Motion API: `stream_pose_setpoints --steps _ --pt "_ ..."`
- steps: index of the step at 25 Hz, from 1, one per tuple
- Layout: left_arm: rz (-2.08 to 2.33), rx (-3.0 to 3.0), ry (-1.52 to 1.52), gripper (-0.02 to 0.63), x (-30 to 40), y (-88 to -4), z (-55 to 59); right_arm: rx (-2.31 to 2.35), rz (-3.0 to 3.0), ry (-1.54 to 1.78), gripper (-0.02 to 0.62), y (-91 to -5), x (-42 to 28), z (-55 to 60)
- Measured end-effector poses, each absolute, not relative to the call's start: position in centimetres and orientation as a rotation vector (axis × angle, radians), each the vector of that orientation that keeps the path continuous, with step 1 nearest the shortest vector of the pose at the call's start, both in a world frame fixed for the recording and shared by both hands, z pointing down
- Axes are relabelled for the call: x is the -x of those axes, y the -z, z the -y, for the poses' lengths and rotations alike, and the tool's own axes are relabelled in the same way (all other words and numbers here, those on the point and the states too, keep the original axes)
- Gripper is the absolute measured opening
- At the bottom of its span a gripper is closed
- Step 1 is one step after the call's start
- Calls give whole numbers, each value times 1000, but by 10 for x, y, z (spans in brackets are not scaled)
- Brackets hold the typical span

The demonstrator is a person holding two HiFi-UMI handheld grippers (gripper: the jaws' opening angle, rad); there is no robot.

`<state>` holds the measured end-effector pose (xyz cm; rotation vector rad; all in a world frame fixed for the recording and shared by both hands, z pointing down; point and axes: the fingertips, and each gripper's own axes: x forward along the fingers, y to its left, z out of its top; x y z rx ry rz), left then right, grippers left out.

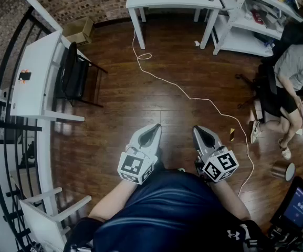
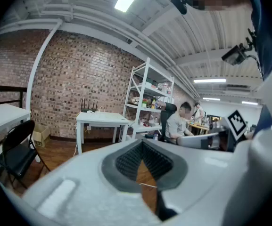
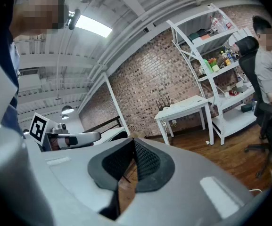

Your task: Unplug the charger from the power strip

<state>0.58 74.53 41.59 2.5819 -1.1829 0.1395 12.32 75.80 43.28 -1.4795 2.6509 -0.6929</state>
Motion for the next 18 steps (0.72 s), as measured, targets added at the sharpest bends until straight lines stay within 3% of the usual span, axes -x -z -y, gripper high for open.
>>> stream_pose_setpoints --steps 8,18 --pt "1061 -2657 -120 5 52 -405 -627 1570 -2609 712 11 -422 -59 -627" --pt "1115 -2605 -83 5 61 -406 -512 1641 -2643 676 11 -431 -65 -515"
